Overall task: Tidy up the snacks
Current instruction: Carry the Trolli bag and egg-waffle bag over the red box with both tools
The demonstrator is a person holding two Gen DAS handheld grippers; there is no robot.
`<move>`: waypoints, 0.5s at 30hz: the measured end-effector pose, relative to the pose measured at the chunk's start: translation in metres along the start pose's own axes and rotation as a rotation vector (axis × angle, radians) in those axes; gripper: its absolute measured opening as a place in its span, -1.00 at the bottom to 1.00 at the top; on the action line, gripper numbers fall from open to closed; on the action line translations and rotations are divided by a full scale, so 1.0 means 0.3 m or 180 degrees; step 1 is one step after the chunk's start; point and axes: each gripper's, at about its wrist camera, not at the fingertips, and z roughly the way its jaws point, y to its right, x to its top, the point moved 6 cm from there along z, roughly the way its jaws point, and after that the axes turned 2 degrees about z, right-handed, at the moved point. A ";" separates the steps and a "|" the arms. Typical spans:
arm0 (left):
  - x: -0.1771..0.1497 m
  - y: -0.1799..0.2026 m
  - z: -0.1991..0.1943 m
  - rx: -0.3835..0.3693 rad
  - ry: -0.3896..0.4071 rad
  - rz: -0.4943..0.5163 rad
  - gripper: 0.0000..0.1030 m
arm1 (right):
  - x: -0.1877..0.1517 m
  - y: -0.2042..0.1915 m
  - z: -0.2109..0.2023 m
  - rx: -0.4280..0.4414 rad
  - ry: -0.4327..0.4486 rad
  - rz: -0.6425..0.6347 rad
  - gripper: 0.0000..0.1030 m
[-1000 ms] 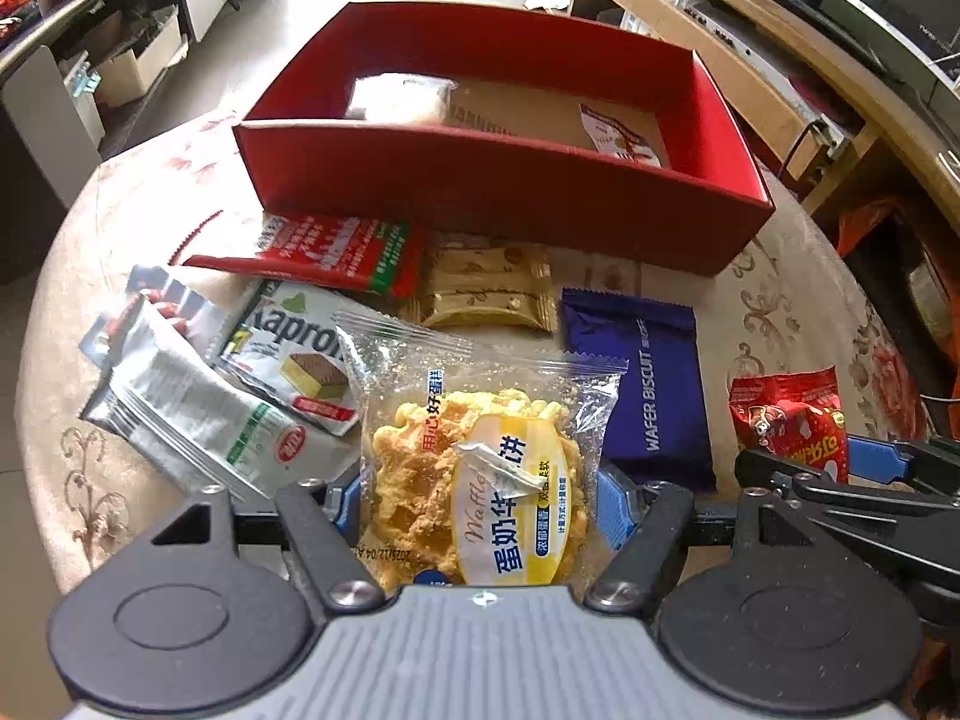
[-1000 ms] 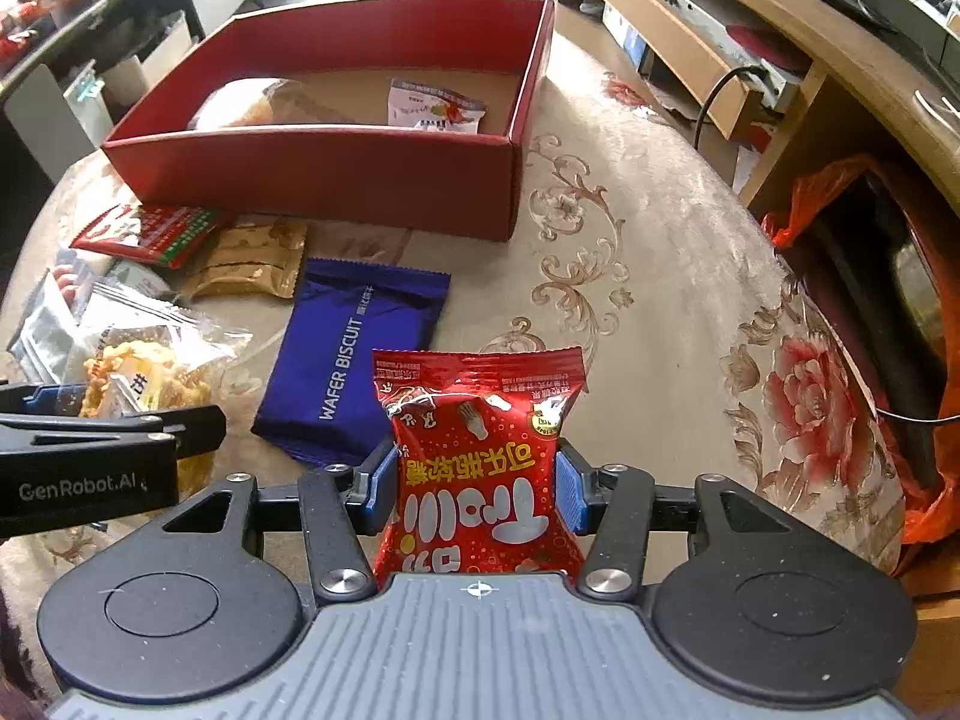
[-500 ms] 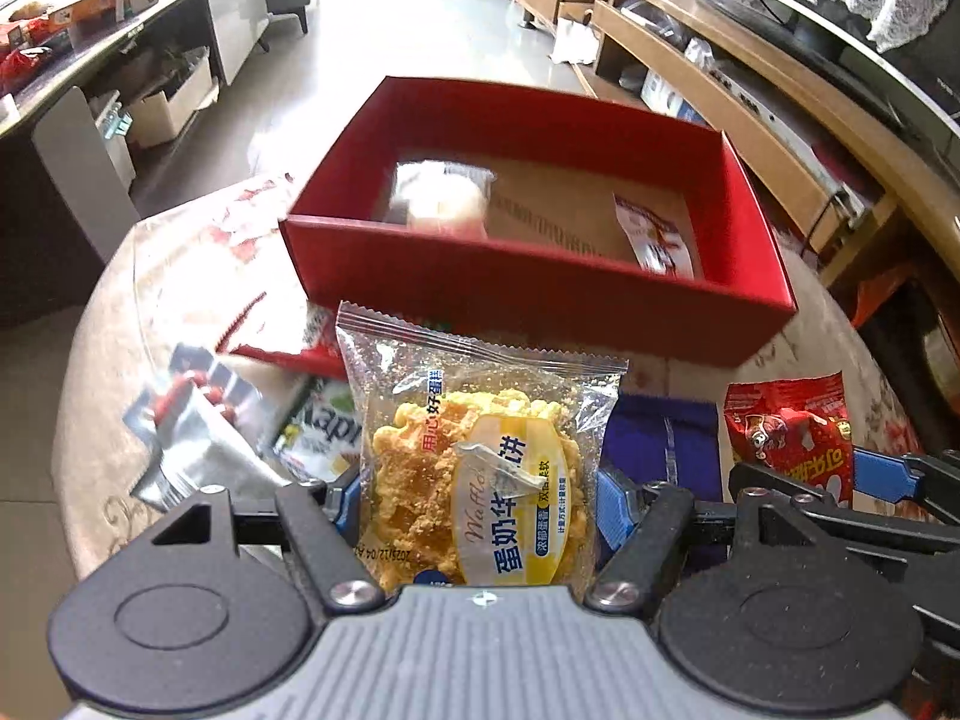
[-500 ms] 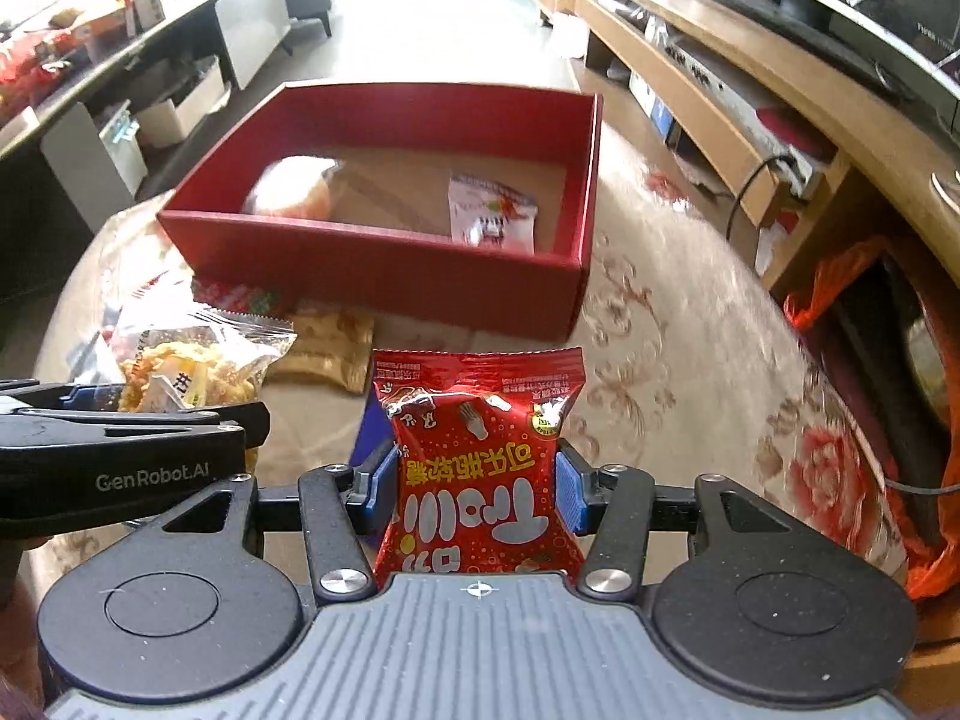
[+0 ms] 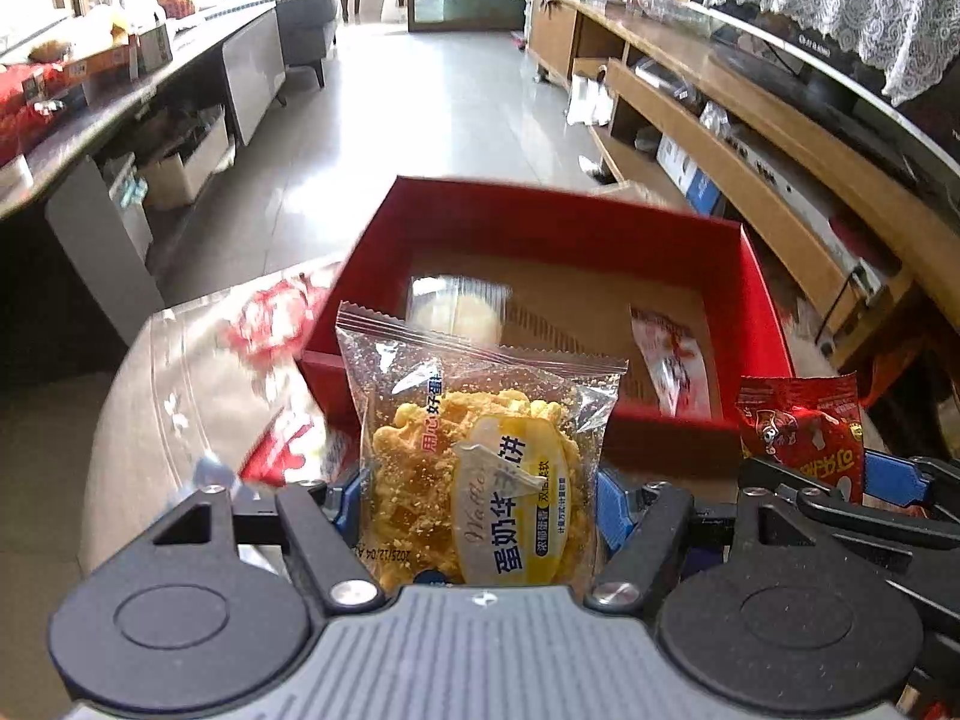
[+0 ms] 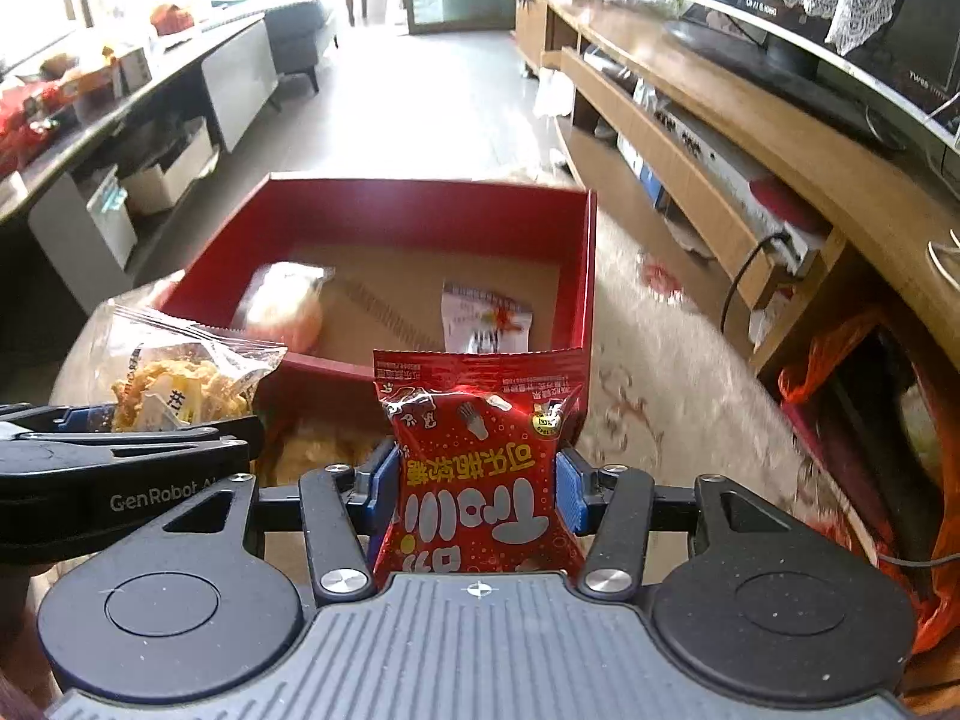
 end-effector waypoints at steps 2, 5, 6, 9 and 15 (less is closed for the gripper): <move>0.033 -0.001 -0.001 0.0026 0.0065 0.0006 0.30 | 0.028 0.000 0.003 0.0008 0.0051 0.0017 0.15; 0.075 -0.006 0.006 0.0034 0.0127 -0.0020 0.29 | 0.069 -0.007 0.006 -0.0003 0.0136 0.0019 0.15; 0.090 -0.008 0.010 0.0034 0.0145 -0.0030 0.29 | 0.084 -0.010 0.009 -0.0010 0.0168 0.0012 0.15; 0.131 -0.012 0.024 0.0058 0.0195 -0.0040 0.29 | 0.122 -0.014 0.019 -0.0021 0.0230 0.0008 0.15; 0.206 -0.012 0.060 0.0115 0.0289 -0.0038 0.28 | 0.194 -0.017 0.052 -0.0062 0.0333 -0.0015 0.15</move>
